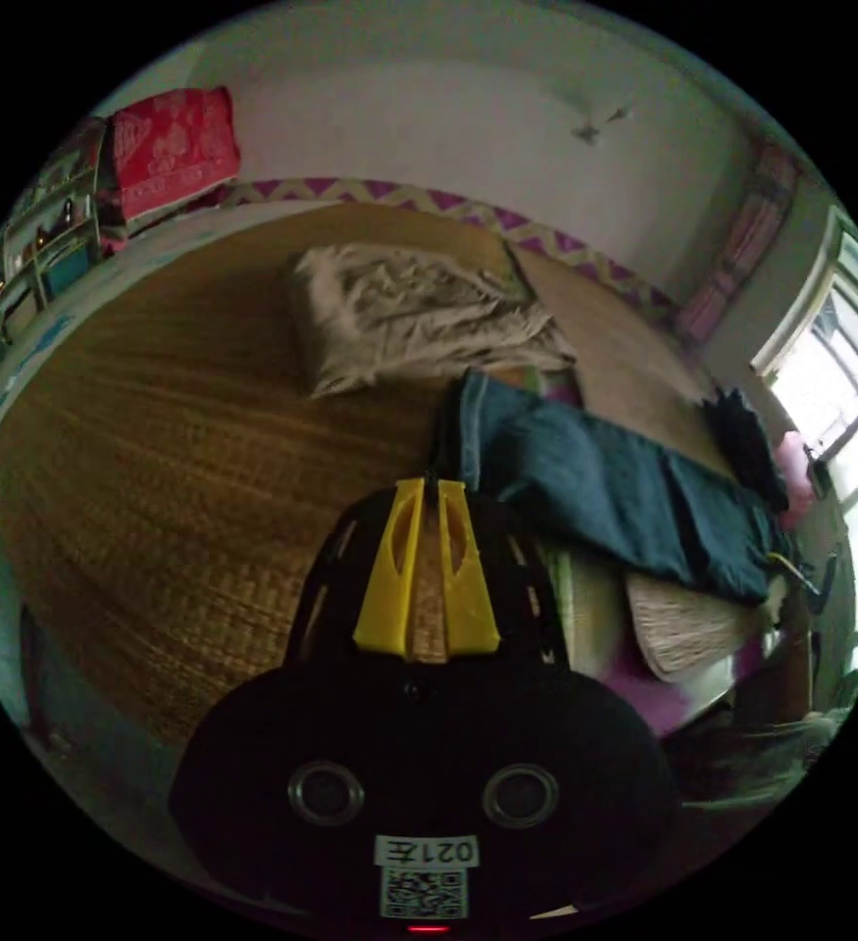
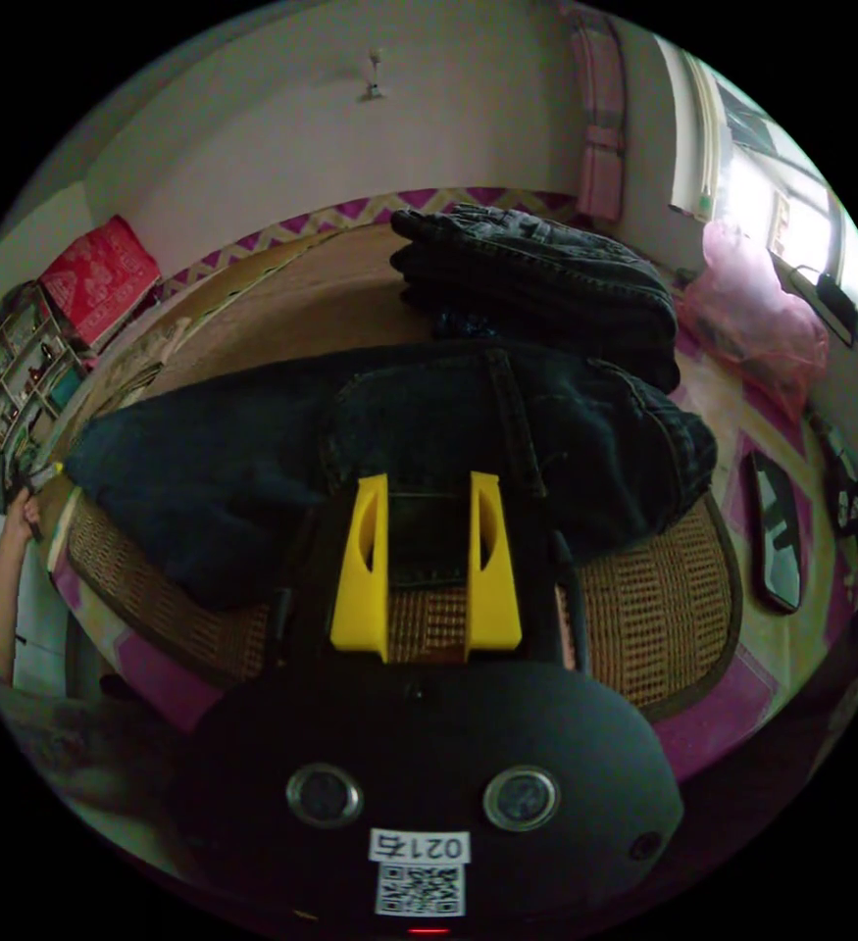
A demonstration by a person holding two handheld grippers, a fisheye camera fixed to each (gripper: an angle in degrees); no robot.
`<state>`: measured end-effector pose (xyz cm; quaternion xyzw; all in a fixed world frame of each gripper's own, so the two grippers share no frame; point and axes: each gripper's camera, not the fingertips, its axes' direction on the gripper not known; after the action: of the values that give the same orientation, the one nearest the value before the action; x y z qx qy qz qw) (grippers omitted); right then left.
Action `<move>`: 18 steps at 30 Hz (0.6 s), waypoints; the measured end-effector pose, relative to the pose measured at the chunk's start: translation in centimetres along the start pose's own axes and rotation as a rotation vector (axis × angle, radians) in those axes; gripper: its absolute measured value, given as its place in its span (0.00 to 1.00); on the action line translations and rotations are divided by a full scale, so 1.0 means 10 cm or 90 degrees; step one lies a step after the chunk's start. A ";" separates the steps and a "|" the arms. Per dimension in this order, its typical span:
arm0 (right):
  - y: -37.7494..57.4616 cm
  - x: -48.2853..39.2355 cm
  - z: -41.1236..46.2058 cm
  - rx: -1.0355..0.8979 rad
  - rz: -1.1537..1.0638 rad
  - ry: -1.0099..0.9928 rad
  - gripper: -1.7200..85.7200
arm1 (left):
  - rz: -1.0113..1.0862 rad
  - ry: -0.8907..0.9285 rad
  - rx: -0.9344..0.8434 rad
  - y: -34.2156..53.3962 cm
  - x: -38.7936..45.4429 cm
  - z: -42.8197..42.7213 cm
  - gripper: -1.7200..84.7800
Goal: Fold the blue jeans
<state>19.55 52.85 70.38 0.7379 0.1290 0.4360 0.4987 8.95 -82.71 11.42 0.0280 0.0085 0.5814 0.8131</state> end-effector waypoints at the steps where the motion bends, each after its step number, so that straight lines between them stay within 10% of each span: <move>1: -0.01 -0.02 -0.02 -0.001 -0.003 0.000 0.15 | -0.014 0.025 -0.008 -0.02 -0.07 0.00 0.02; 6: -0.27 -0.23 -0.45 0.094 -0.159 -0.019 0.14 | 0.073 0.052 0.158 -0.10 0.17 -0.53 0.02; 18: -1.81 -0.08 0.48 -0.121 -0.409 -0.006 0.13 | 0.512 0.120 -0.024 -0.75 2.18 0.62 0.15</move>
<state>27.23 57.84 54.05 0.6118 0.3117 0.2629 0.6778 23.41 -64.77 17.63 -0.0392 0.0609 0.8527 0.5173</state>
